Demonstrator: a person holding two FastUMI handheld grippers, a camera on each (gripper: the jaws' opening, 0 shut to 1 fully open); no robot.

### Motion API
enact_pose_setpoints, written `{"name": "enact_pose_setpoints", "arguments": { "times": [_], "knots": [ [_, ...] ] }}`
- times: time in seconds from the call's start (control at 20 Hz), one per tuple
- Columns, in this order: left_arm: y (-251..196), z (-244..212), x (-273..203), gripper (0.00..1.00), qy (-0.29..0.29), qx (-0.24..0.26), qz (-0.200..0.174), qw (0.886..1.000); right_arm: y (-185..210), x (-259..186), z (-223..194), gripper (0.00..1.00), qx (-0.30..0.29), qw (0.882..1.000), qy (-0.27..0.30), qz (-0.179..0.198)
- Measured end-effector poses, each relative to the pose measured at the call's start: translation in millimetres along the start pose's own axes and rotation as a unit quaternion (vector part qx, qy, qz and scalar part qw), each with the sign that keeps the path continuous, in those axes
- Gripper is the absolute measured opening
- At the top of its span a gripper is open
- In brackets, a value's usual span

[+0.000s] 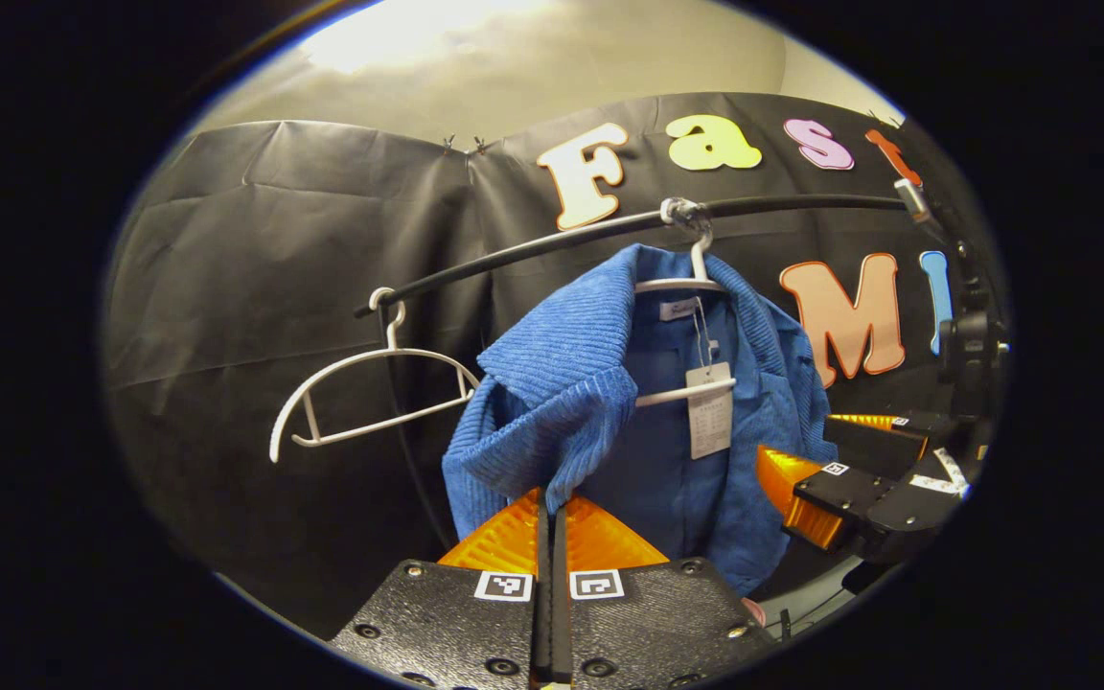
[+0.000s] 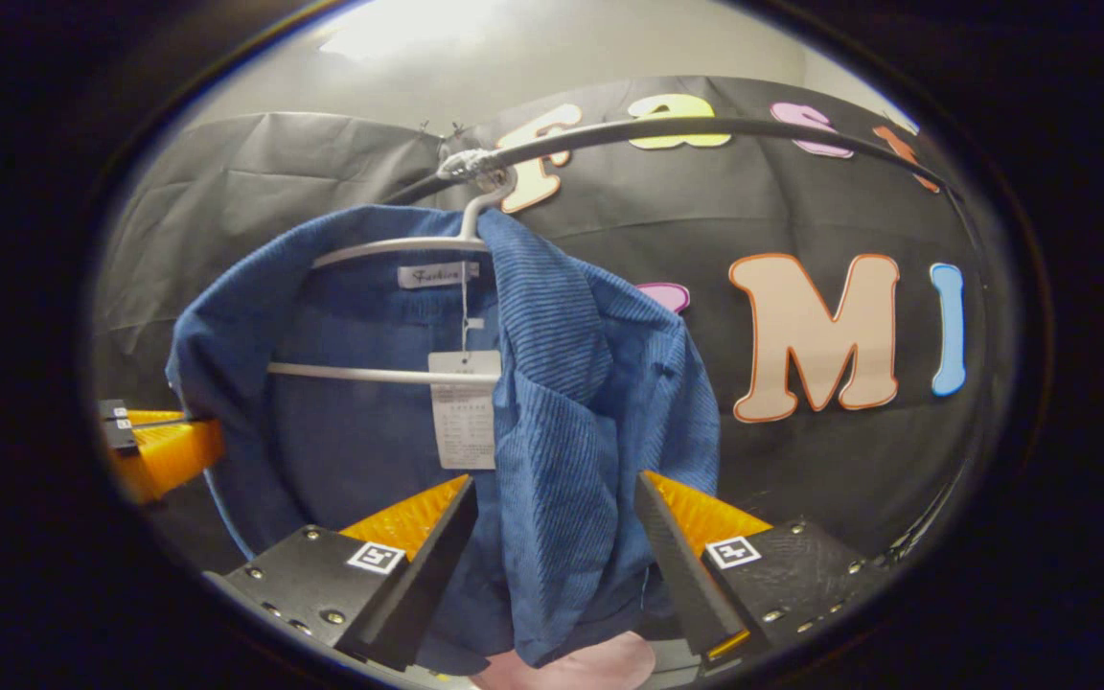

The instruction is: Grasp the clothes on the hanger with both hands and then place them into the laundry hamper below.

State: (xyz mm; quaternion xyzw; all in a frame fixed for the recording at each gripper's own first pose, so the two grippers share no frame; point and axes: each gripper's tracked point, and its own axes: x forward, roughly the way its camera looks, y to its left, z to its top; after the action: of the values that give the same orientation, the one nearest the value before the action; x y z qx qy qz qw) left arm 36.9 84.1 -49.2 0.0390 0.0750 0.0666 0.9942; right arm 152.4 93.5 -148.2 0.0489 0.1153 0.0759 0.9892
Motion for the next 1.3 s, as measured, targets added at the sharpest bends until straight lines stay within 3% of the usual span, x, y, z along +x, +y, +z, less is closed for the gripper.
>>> {"name": "enact_pose_setpoints", "arguments": {
  "times": [0.15, 0.2, 0.3, 0.35, 0.5, 0.7, 0.75, 0.85, 1.3],
  "knots": [
    [14, 7, -2, 0.00, -0.006, 0.004, 0.018, 1.000, 3, 12, -7, 0.97, 0.007, 1.000, 0.010, -0.003],
    [17, 7, -2, 0.00, -0.007, 0.003, 0.022, 1.000, 3, 15, -11, 0.89, 0.008, 1.000, 0.013, -0.004],
    [23, 10, -2, 0.00, -0.009, 0.005, 0.030, 1.000, 2, 22, -16, 0.84, 0.006, 1.000, 0.018, -0.010],
    [25, 11, -3, 0.00, -0.011, 0.006, 0.033, 0.999, 3, 24, -17, 0.70, 0.005, 1.000, 0.021, -0.012],
    [30, 14, -3, 0.00, -0.015, 0.011, 0.041, 0.999, -4, 26, -18, 0.64, -0.002, 0.999, 0.025, -0.025],
    [43, 20, 1, 0.02, -0.022, 0.015, 0.055, 0.998, -22, 20, -14, 0.19, -0.012, 0.998, 0.033, -0.055],
    [46, 22, 3, 0.02, -0.024, 0.015, 0.059, 0.998, -27, 22, -13, 0.02, -0.011, 0.997, 0.035, -0.061],
    [54, 23, 6, 0.02, -0.026, 0.014, 0.067, 0.997, -36, 21, -8, 0.07, -0.011, 0.997, 0.034, -0.071],
    [92, 39, 22, 0.00, -0.043, 0.026, 0.105, 0.993, -83, 16, 39, 0.07, -0.030, 0.993, -0.008, -0.116]
  ]
}}
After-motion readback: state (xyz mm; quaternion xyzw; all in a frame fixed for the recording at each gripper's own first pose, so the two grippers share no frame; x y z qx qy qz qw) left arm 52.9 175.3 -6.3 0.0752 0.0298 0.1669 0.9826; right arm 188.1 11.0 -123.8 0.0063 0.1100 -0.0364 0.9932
